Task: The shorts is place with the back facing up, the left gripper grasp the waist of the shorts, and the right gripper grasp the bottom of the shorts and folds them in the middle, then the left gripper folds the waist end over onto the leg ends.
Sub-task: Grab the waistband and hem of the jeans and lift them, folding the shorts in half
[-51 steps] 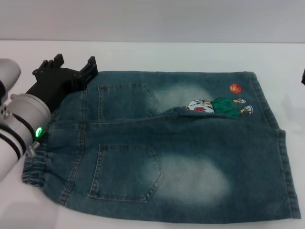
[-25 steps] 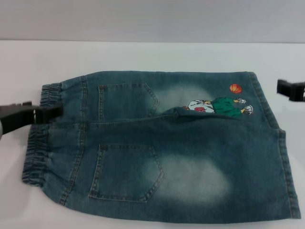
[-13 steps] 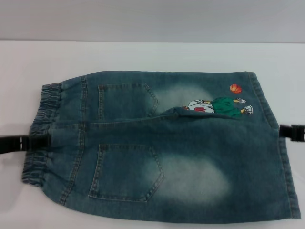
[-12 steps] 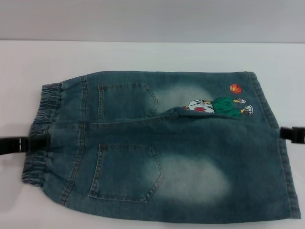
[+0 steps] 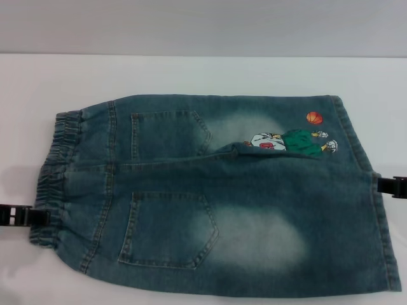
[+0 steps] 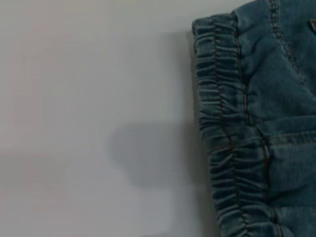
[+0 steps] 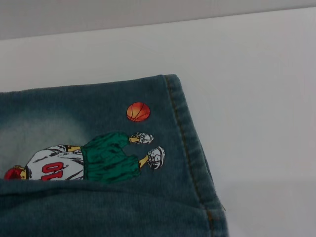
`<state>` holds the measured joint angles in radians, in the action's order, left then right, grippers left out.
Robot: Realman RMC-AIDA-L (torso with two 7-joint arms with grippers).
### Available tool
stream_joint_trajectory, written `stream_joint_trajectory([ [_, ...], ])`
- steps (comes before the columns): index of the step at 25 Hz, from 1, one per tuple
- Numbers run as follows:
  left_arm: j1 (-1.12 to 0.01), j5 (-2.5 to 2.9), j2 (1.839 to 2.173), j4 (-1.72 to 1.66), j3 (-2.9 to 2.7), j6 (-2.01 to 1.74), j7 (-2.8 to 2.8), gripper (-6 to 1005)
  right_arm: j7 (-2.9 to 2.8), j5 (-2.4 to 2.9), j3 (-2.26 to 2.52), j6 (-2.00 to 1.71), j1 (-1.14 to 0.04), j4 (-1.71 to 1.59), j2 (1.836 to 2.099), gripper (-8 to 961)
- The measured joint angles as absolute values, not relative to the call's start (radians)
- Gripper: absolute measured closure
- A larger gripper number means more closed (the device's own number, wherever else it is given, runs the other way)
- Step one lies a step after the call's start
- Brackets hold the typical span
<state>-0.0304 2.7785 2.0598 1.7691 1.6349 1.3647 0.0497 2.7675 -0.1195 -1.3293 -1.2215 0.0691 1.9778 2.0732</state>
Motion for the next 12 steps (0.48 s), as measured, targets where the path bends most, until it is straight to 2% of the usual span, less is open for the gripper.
stream_joint_trajectory([
  [12,-0.077,2.784,2.061,1.733,1.579,1.404,0.003,260,2.776,-0.110,-1.336,-1.216,0.042,1.943,2.070,371],
])
